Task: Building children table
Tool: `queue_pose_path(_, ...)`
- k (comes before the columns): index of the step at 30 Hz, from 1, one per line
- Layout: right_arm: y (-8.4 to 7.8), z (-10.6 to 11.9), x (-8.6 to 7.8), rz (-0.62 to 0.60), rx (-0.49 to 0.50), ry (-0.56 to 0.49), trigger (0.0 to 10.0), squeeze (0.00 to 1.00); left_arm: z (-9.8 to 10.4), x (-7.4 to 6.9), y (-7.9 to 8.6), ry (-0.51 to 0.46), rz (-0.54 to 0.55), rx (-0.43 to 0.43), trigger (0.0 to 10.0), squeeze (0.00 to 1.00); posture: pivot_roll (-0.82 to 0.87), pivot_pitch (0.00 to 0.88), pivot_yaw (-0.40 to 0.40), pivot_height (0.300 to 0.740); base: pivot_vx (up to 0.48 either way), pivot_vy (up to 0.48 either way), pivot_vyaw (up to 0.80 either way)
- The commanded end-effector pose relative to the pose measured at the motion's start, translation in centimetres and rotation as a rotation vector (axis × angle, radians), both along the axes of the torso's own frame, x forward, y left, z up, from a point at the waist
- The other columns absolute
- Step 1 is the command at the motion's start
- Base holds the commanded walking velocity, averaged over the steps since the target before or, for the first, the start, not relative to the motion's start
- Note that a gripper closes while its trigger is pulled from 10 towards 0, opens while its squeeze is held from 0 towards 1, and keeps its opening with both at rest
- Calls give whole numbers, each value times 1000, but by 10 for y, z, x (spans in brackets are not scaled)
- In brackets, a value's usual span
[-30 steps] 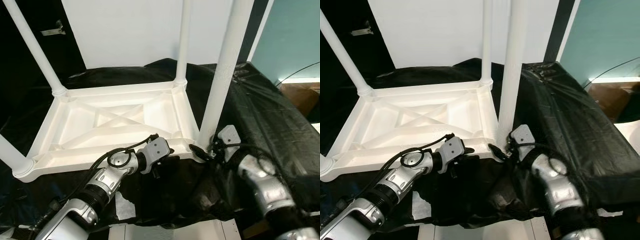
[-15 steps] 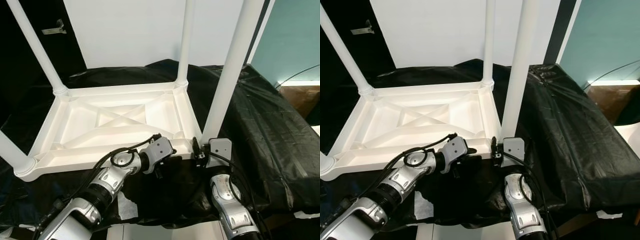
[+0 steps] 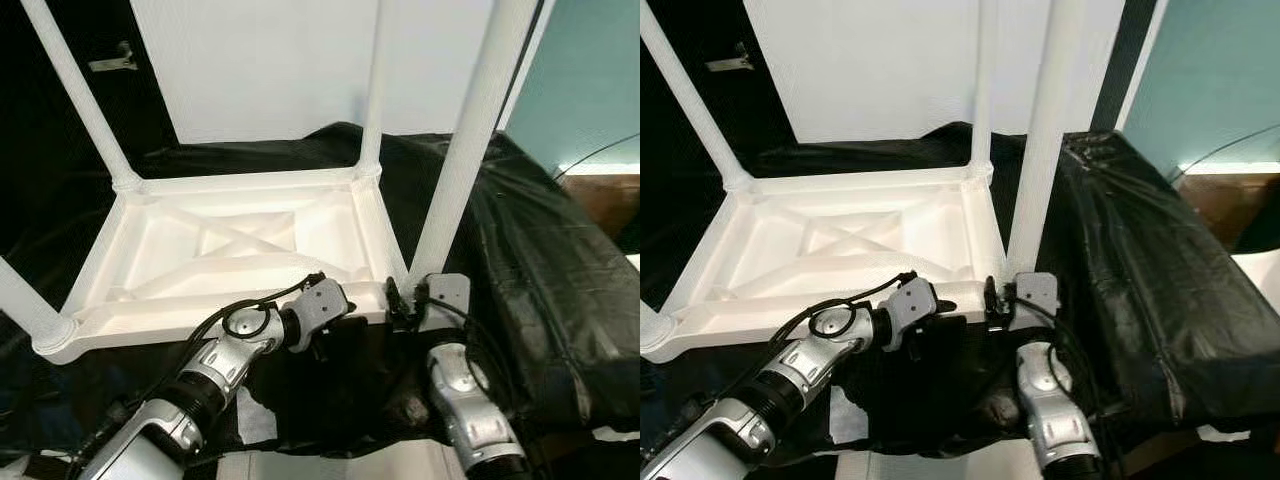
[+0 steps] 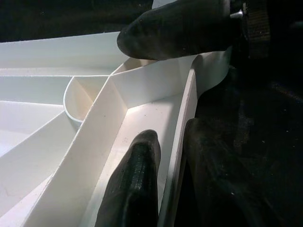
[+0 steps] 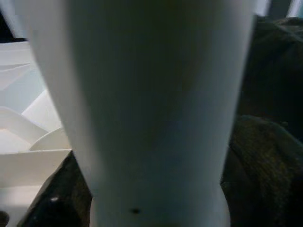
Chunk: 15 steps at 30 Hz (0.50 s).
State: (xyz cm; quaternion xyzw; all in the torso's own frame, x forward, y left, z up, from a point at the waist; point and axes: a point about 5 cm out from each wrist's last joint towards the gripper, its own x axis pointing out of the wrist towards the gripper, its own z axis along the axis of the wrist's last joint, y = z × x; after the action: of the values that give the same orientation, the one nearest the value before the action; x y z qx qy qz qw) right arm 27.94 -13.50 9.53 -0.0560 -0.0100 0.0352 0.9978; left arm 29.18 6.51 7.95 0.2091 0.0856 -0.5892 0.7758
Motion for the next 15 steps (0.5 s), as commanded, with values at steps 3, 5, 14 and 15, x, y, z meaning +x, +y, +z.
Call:
queue_pose_path(3, -31, 11, 3, 100, -92, -31, 10000, 0, -40, -33, 15, 257, -251, 177, 10000, 0, -88, 0, 22, 740, 0, 0, 0)
queue_pose_path(5, -34, 14, 4, 154, -122, -41, 10000, 0, -40, -33, 16, 257, -254, 180, 10000, 0, -93, 0, 24, 740, 0, 0, 0)
queue_pose_path(14, -35, 19, 2, 535, -114, 87, 10000, 0, -39, -32, 16, 255, -257, 183, 10000, 0, -88, 0, 25, 740, 0, 0, 0)
queue_pose_path(15, -33, 19, 0, 590, -120, 105, 10000, 0, -39, -32, 16, 254, -258, 183, 10000, 0, -87, 0, 25, 740, 0, 0, 0)
